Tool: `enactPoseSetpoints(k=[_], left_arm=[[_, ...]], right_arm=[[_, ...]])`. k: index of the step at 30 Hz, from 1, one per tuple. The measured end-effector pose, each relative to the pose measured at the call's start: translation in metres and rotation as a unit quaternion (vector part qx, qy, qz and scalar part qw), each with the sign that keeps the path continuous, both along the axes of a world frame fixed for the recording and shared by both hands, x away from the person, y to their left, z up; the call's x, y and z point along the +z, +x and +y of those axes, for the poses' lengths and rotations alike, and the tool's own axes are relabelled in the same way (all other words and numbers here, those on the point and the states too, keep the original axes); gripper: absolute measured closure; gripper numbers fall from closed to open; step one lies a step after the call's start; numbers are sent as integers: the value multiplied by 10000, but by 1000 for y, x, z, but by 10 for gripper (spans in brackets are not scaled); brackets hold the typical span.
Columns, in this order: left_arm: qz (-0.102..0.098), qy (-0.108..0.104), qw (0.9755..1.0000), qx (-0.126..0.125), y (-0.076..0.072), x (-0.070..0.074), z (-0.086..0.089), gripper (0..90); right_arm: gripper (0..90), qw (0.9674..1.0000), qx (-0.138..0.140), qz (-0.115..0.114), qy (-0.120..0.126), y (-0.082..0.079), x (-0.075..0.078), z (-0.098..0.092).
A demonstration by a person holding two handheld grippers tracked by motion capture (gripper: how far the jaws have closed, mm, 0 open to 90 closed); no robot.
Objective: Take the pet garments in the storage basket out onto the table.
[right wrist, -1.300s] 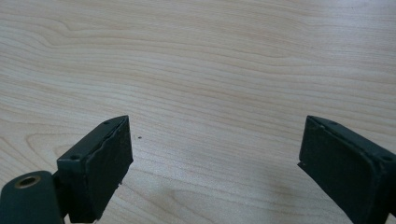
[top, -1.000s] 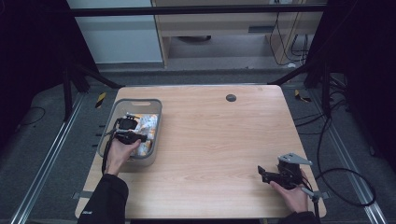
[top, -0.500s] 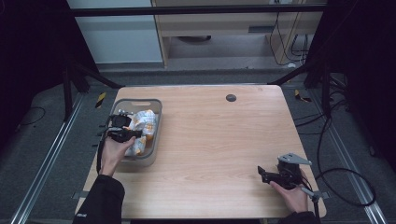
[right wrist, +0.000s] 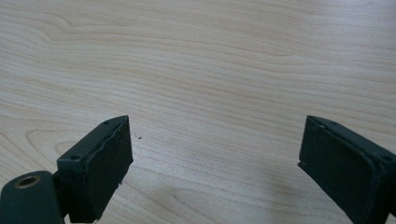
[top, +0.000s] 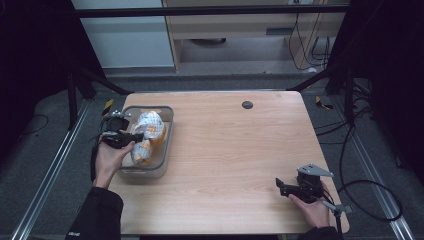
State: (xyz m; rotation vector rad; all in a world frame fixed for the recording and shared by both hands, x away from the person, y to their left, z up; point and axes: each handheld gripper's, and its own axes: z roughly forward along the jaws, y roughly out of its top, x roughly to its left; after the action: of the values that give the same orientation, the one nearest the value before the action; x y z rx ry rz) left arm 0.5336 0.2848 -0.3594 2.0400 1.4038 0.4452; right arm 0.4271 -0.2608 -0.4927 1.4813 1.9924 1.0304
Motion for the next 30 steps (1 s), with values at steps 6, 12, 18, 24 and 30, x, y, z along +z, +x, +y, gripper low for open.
enactPoseSetpoints(k=[6, 12, 18, 24, 30], left_arm=[[-85, 32, 9999, -90, -5, 11, 1, 824], [-212, 87, 9996, -134, -9, 24, 2, 825], [-337, 90, 9992, -191, -15, 36, 4, 824], [-425, 90, 9987, -285, -18, 48, 2, 825], [-486, 66, 9980, -397, -22, 57, -3, 825]], right_arm=[[96, 10000, -4, 0, -2, 0, 0, 0], [97, 10000, 3, -4, -9, 0, 0, 0], [98, 10000, 10, -8, -10, 0, 0, 0], [100, 10000, 24, -30, -15, -1, 0, 0], [100, 10000, 30, -48, -14, -1, 0, 0]])
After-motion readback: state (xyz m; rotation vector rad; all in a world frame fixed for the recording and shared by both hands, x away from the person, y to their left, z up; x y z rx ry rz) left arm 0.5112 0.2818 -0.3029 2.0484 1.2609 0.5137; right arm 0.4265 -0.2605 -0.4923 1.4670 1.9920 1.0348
